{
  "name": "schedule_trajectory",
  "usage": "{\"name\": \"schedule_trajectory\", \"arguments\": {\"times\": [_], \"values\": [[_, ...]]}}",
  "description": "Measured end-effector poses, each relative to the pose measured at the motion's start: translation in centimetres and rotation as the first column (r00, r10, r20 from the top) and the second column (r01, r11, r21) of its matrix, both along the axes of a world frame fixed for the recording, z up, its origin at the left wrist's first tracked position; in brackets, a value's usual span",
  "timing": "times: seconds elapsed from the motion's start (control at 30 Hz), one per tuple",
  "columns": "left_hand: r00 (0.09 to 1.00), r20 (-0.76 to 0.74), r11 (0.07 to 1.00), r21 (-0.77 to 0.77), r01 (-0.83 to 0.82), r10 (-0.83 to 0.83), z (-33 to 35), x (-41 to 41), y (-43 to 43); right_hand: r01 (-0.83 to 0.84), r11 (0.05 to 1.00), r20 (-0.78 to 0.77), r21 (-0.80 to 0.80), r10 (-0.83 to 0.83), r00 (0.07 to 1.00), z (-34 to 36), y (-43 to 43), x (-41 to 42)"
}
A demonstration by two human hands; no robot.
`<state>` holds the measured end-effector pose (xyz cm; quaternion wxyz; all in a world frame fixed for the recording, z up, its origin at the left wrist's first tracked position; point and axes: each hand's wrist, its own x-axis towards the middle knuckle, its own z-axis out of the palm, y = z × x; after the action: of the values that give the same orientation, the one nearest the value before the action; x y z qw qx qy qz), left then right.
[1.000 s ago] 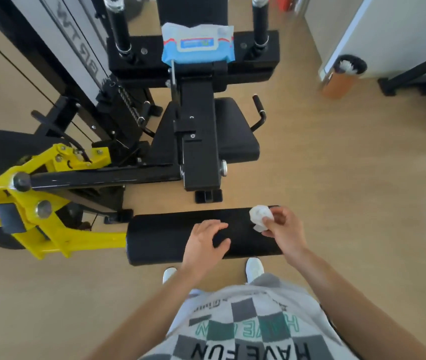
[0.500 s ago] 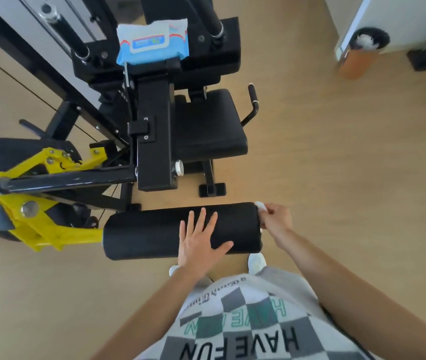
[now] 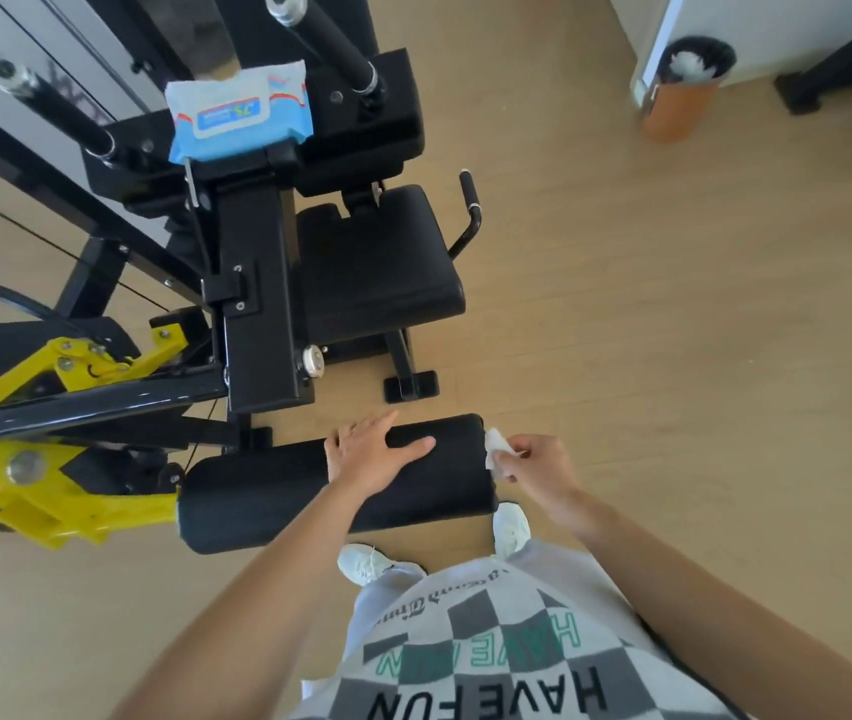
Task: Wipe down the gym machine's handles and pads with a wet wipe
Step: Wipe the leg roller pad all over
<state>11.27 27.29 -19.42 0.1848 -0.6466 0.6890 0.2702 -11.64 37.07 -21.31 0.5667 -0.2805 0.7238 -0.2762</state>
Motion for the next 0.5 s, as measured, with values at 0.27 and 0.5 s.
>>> {"name": "schedule_trajectory", "arguments": {"times": [0.27,0.5], "values": [[0.984,-0.176,0.934,-0.352,-0.067,0.004,0.9,-2.6,3.1,0.100,0.995,0.120,-0.002,-0.099,0.988,-0.2,-1.2,-0.3],[0.983,-0.139,0.961,-0.266,0.077,-0.118,1.1,-2.9,6.2,0.037,0.995,0.129,-0.091,-0.025,0.991,-0.3,-2.4,-0.6]]}}
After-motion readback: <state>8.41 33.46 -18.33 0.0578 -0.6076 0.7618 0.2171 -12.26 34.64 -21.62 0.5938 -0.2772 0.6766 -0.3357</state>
